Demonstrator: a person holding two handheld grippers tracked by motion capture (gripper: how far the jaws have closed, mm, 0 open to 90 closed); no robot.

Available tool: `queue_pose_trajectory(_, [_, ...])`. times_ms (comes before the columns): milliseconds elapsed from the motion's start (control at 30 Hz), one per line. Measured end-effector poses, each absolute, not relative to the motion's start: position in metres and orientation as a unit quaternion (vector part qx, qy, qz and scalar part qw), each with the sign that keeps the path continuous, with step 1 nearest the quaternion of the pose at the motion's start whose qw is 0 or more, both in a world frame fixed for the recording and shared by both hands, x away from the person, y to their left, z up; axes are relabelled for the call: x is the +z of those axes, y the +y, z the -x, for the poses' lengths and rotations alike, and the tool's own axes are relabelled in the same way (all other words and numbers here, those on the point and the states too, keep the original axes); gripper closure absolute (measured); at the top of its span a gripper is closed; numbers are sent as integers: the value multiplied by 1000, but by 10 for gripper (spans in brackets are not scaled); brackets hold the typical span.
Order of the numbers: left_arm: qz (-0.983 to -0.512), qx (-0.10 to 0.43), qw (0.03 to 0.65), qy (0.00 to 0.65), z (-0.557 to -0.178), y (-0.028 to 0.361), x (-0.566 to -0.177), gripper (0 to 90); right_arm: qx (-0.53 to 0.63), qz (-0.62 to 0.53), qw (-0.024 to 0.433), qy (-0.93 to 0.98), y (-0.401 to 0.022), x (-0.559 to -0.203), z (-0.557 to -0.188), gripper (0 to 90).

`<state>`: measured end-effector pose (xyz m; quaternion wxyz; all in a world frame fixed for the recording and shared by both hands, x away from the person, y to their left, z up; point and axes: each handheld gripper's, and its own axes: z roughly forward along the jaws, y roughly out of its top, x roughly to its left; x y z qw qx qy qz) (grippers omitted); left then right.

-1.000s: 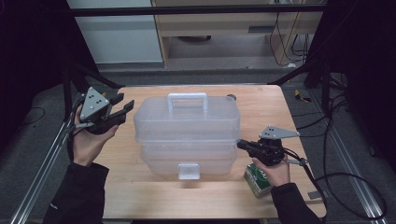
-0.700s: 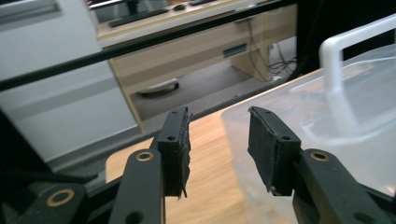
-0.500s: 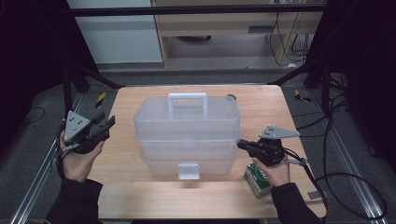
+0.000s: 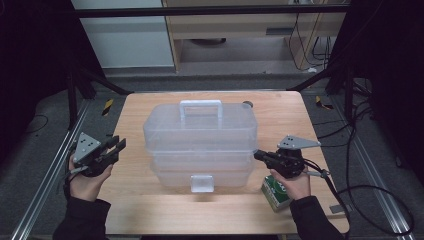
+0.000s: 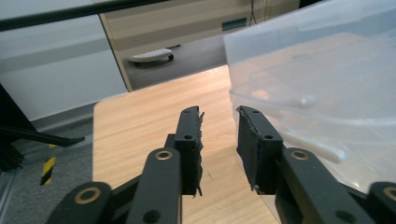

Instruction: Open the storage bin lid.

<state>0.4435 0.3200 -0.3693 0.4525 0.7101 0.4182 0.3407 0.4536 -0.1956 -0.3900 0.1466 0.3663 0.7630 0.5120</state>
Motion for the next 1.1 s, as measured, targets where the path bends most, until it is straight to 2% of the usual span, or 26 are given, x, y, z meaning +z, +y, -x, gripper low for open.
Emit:
queue_pose_trajectory(333, [-754, 285, 438, 398, -446, 303, -390, 845, 512, -368, 146, 762, -196, -390, -454, 900])
queue_pose_trajectory(467, [-757, 276, 445, 392, -445, 297, -392, 895, 512, -368, 146, 763, -196, -390, -454, 900])
queue_pose_trajectory(667, [-763, 246, 464, 377, -444, 288, -391, 899, 512, -368, 145, 762, -196, -390, -454, 900])
queue_pose_trajectory(1100, [-759, 233, 488, 363, -443, 279, -390, 898, 513, -369, 145, 762, -196, -389, -456, 900])
